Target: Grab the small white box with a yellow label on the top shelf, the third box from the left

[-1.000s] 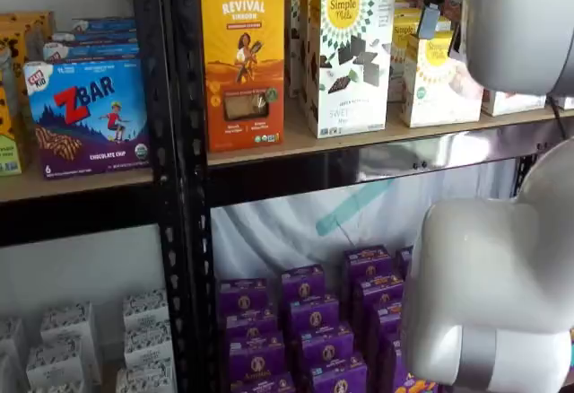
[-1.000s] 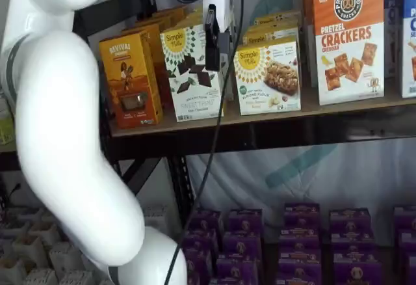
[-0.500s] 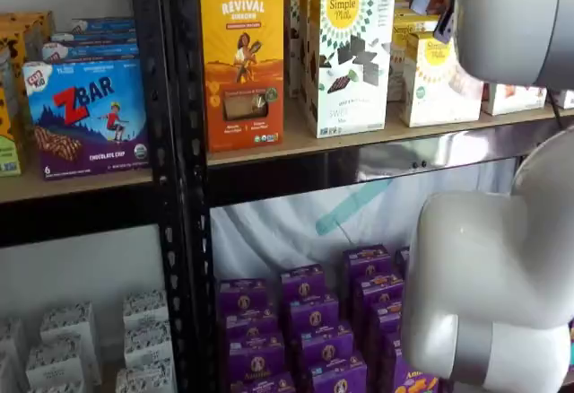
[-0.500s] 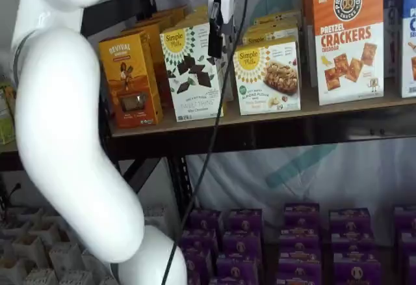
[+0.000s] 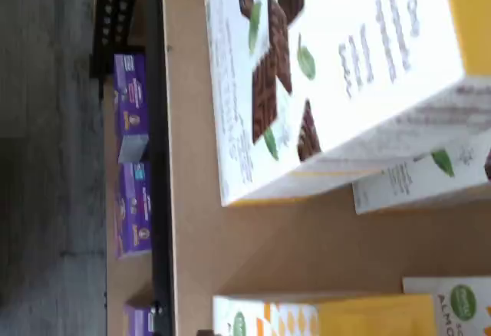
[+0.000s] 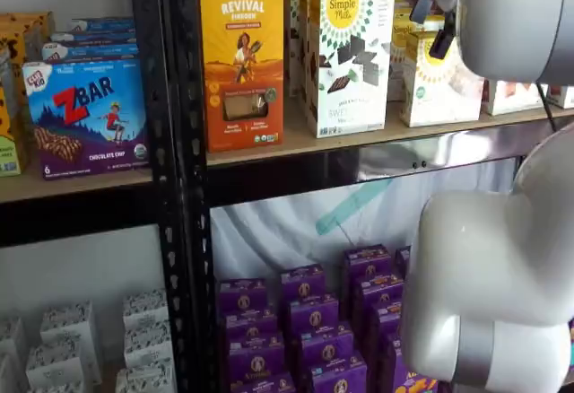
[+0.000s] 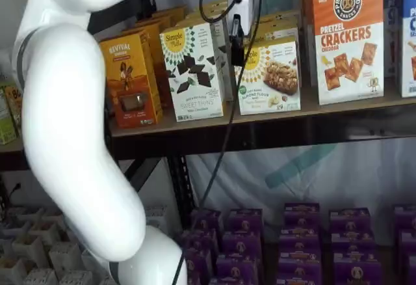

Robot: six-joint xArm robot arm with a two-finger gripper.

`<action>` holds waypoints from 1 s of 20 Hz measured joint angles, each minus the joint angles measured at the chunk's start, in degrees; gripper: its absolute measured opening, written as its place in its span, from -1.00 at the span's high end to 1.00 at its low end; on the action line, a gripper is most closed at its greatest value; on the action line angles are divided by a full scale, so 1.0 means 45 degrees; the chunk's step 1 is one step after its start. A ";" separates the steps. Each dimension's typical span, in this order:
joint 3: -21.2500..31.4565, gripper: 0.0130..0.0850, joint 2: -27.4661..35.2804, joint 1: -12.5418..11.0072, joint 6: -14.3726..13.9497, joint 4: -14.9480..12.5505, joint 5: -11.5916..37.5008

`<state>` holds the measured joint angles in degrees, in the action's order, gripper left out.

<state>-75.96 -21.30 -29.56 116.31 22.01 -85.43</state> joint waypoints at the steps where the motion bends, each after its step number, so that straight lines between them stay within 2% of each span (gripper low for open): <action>1: -0.0002 -1.00 0.0107 0.0007 0.0043 -0.0065 0.0085; 6: -0.0846 -1.00 0.1057 0.0044 0.0061 -0.0531 -0.0397; 12: -0.1762 -1.00 0.1953 0.0620 -0.0285 -0.2074 -0.0979; 15: -0.1865 -1.00 0.2105 0.0769 -0.0390 -0.2400 -0.1102; 20: -0.2456 -1.00 0.2599 0.1078 -0.0645 -0.3152 -0.1927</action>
<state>-87.01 -9.60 -24.71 113.40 7.83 -94.10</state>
